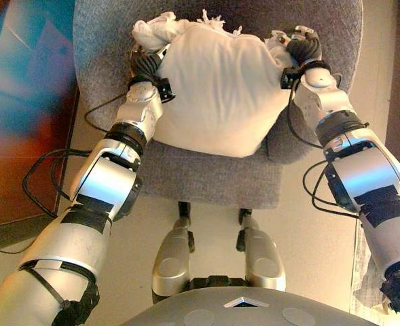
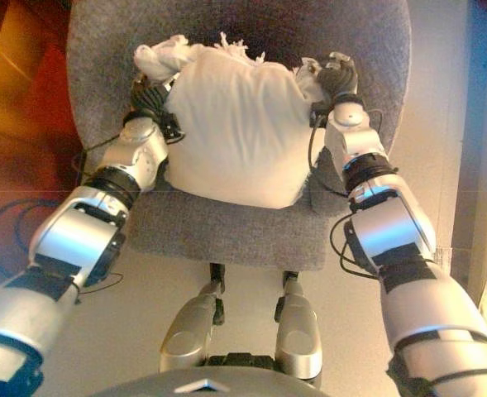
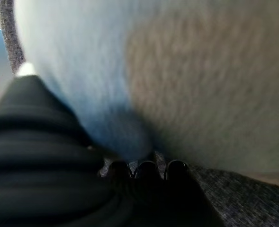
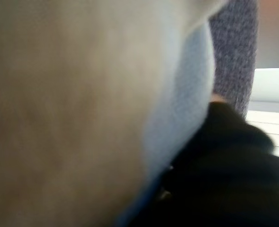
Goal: Pick up the cushion and take it to the sofa
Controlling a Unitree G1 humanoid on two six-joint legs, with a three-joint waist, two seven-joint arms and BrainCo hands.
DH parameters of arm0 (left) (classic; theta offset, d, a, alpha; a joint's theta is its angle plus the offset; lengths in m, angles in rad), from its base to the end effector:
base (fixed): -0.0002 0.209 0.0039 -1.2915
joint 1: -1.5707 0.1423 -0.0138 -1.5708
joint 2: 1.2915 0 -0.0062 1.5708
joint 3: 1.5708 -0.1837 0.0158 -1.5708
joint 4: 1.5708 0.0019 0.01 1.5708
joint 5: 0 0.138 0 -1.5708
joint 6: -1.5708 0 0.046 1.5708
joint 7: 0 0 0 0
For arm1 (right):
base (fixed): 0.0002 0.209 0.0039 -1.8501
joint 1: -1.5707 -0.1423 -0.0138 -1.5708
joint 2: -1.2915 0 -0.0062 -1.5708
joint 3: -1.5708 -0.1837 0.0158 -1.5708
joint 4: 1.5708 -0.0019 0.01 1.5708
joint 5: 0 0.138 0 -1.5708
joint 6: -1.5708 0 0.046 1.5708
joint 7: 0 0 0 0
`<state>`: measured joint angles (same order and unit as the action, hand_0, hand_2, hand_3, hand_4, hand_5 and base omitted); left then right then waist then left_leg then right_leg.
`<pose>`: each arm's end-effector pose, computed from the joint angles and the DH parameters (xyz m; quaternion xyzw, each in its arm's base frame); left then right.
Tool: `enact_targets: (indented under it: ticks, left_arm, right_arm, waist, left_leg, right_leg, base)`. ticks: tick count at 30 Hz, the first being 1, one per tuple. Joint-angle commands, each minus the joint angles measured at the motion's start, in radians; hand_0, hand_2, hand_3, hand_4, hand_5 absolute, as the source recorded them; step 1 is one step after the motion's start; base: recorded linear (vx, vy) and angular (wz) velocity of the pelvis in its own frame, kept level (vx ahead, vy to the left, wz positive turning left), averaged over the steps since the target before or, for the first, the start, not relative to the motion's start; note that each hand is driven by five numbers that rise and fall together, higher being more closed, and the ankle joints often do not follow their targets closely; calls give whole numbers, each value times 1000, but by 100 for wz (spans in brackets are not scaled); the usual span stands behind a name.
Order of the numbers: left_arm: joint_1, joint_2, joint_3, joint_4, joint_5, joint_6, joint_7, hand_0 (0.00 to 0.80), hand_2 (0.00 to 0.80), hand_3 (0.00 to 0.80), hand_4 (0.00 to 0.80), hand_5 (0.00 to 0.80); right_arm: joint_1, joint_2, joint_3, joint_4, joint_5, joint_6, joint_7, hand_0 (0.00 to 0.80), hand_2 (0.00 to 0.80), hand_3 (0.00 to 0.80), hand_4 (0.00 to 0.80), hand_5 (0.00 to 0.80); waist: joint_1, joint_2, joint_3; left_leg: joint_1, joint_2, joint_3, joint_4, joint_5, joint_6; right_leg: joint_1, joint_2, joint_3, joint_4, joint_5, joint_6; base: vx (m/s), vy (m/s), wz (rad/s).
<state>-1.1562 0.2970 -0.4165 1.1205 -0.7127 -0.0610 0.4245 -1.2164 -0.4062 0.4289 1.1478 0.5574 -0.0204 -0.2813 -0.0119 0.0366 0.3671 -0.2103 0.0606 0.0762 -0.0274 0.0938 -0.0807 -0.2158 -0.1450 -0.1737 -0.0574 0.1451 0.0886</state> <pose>0.3731 0.1373 0.1733 -0.0266 -0.0010 0.1356 0.9904 0.3770 -0.1706 0.1991 -0.0790 -0.0303 -0.1097 0.9904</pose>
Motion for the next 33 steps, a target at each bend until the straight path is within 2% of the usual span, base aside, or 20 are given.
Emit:
enact_targets:
  ticks: [1,6,12,16,22,27,30,33]
  left_arm:
    - [-122,-22,-69,3,53,-60,6,0,0,0,0,0]
    - [-116,3,-72,-61,73,-103,39,0,0,0,0,0]
    - [-105,55,-81,-224,162,-185,53,0,0,0,0,0]
    - [-93,93,-66,-336,219,-226,74,0,0,0,0,0]
    - [-33,151,-3,-515,332,-273,67,0,0,0,0,0]
    - [37,216,49,-705,404,-324,108,0,0,0,0,0]
    - [103,233,97,-806,415,-326,99,0,0,0,0,0]
    - [158,234,119,-855,415,-316,70,0,0,0,0,0]
  right_arm:
    - [-119,-4,71,-32,-54,-76,-46,0,0,0,0,0]
    - [-119,-23,67,-78,-60,-98,-72,0,0,0,0,0]
    - [-102,-61,46,-178,-61,-171,-125,0,0,0,0,0]
    - [-95,-94,48,-274,-89,-192,-163,0,0,0,0,0]
    - [-36,-153,-14,-454,-151,-228,-188,0,0,0,0,0]
    - [62,-198,-84,-647,-219,-244,-184,0,0,0,0,0]
    - [135,-213,-138,-755,-249,-235,-181,0,0,0,0,0]
    - [182,-217,-175,-815,-268,-239,-168,0,0,0,0,0]
  waist:
    - [-9,-3,40]
    - [-3,-2,37]
    - [9,-4,30]
    - [17,-3,21]
    - [26,-4,-9]
    - [33,-8,-29]
    - [36,-11,-41]
    - [37,-13,-51]
  left_leg:
    - [-75,-37,-7,96,-74,2]
    - [-83,-45,-14,101,-79,5]
    - [-92,-52,-14,110,-92,7]
    - [-86,-54,-14,108,-103,7]
    - [-84,-60,-22,104,-116,10]
    - [-67,-64,-35,98,-131,14]
    - [-50,-66,-42,95,-140,15]
    - [-37,-65,-46,94,-146,15]
  right_leg:
    - [-103,-39,65,107,-63,60]
    - [-114,-42,62,121,-72,60]
    - [-131,-47,47,141,-87,63]
    - [-128,-50,29,148,-99,63]
    - [-130,-47,21,154,-115,62]
    - [-114,-43,12,152,-130,61]
    - [-93,-39,5,147,-139,56]
    - [-75,-36,-1,144,-146,53]
  base:
    - [0,0,0]
    - [0,0,0]
    - [0,0,0]
    - [0,0,0]
    - [28,3,1]
    - [66,-16,2]
    - [79,-18,5]
    - [57,-12,7]
